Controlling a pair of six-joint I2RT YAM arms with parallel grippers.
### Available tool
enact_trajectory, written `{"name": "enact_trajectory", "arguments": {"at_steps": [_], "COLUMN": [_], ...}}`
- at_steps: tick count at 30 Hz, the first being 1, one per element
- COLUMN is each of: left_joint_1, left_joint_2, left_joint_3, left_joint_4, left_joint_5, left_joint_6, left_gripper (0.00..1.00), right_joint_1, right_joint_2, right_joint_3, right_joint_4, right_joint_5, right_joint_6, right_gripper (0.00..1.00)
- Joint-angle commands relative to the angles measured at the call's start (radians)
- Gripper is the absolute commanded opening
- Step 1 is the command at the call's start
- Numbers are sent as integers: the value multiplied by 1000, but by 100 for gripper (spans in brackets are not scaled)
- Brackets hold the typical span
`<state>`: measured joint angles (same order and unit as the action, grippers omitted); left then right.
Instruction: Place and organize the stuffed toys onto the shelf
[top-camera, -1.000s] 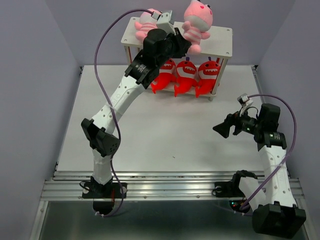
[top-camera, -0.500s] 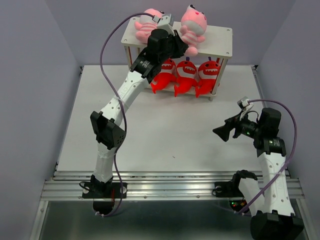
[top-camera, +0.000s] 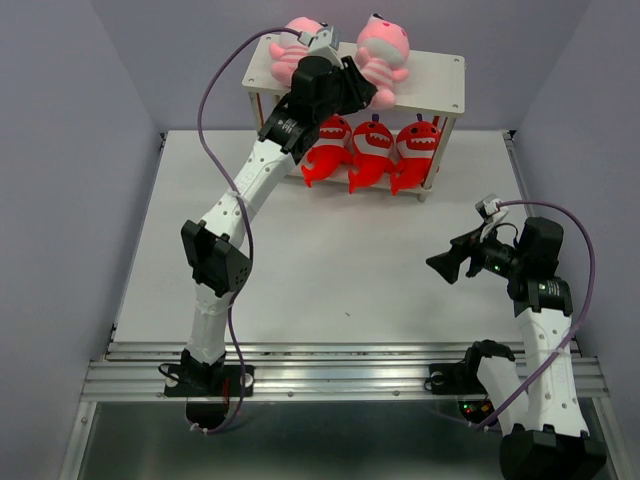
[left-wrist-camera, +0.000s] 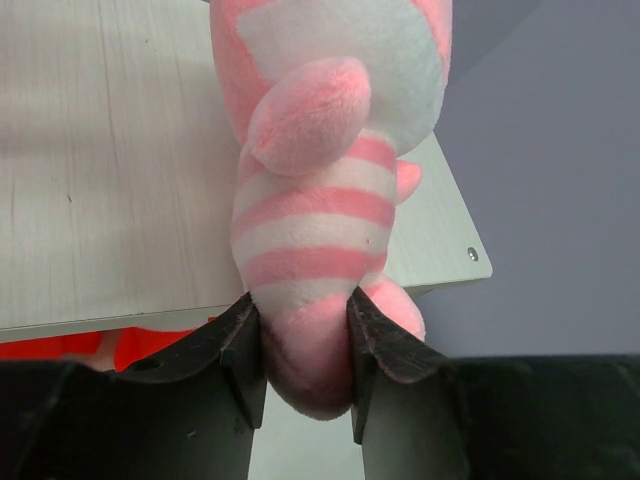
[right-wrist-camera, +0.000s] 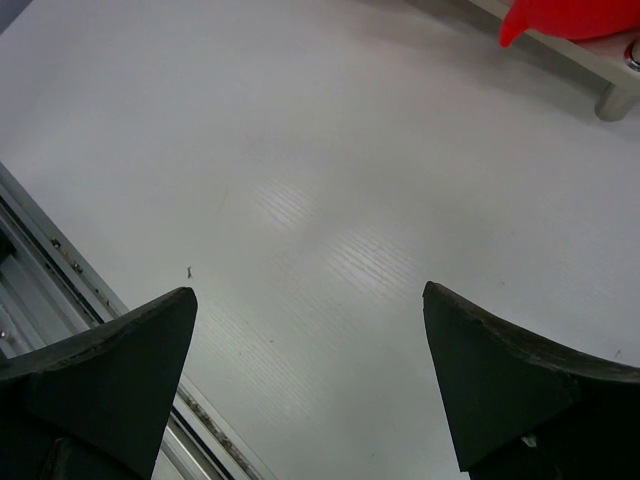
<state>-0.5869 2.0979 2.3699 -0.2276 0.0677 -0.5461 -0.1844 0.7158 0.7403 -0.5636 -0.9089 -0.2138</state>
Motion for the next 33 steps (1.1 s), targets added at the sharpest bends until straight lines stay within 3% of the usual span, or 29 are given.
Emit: {"name": "enact_trajectory", "arguments": {"at_steps": [1, 11, 22, 29, 33], "left_joint_1": [18, 29, 33, 32, 33], "left_joint_2": [2, -10, -36, -91, -116], "left_joint_3": [60, 57, 42, -6, -24], "left_joint_4": [60, 74, 106, 128, 129], "left_joint_5": [21, 23, 34, 38, 41], "left_joint_6": [-20, -40, -72, -69, -64], "left_gripper": [43, 65, 78, 97, 99], "right_joint_1": [-4, -4, -4, -4, -4], "right_joint_2": [-16, -18, -21, -21, -21], "right_joint_3": [1, 1, -1, -2, -4], "right_joint_4": [53, 54, 56, 57, 59], "right_joint_5": [11, 21, 28, 34, 38], "right_joint_6": [-13, -13, -13, -13, -13], "right_gripper": [100, 100, 100, 100, 100]}}
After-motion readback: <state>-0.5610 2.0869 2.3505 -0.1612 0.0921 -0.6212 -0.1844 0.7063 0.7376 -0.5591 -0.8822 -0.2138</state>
